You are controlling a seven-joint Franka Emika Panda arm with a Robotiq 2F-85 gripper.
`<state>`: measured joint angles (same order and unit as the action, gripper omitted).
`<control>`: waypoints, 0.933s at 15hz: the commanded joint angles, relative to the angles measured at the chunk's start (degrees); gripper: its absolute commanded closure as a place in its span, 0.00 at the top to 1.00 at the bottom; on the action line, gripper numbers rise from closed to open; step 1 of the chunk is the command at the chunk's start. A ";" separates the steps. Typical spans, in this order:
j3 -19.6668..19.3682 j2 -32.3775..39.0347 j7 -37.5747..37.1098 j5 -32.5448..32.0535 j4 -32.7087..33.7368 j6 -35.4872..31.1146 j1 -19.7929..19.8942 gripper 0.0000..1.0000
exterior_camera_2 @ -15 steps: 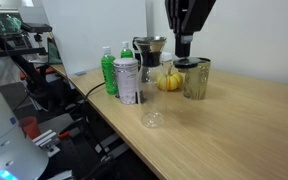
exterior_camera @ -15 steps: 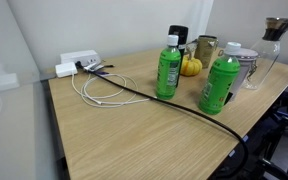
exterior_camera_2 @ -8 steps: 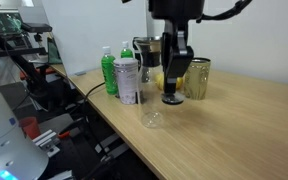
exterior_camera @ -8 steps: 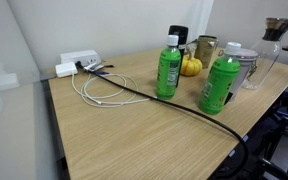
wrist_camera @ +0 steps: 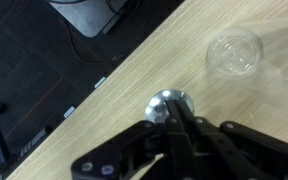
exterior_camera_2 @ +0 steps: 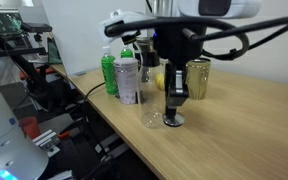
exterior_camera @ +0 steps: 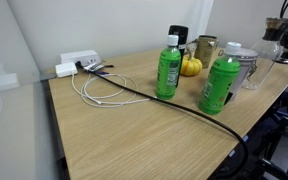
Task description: Remove the stopper from the cylinder
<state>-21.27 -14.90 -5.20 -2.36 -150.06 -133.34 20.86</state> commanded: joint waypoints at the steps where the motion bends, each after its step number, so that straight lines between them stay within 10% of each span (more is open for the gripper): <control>1: -0.58 4.70 0.84 3.80 0.68 -3.94 0.28 0.01; 14: -0.35 19.45 4.14 14.06 7.38 -5.96 0.27 0.01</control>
<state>-22.12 2.63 -2.97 9.41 -144.56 -139.92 20.73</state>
